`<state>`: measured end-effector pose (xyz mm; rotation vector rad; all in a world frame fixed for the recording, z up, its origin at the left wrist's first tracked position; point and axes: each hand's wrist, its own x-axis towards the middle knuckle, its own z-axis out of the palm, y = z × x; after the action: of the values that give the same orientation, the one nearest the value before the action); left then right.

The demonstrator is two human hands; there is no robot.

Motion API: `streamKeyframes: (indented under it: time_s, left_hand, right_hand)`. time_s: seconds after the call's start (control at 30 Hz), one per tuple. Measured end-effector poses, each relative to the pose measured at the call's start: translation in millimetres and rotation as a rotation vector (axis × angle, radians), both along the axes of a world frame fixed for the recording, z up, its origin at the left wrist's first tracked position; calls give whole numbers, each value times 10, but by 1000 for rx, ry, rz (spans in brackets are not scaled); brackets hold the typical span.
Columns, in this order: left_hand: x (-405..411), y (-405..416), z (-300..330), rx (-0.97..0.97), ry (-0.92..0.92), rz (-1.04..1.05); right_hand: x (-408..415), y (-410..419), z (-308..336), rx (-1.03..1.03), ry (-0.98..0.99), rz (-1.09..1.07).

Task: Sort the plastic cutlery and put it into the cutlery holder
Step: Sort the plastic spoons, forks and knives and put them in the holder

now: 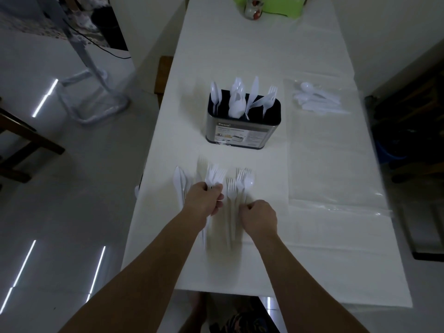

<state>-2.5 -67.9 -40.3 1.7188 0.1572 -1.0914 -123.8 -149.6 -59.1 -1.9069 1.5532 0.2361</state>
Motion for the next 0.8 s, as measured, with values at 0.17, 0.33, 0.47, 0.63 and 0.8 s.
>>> streamKeyframes:
  time_s: [0.17, 0.33, 0.47, 0.63, 0.8]
  left_hand:
    - [-13, 0, -1, 9, -26, -18]
    - [17, 8, 5, 11, -33, -24]
    - [11, 12, 22, 9, -23, -20]
    - [-31, 15, 25, 19, -17, -9]
    - [-70, 7, 49, 10, -26, -16]
  right_hand:
    - [10, 47, -7, 22, -46, -31]
    - [4, 77, -14, 3, -11, 22]
    - [18, 19, 17, 64, -30, 8]
    - [24, 7, 82, 121, -59, -26]
    - [-9, 99, 169, 45, -155, -26]
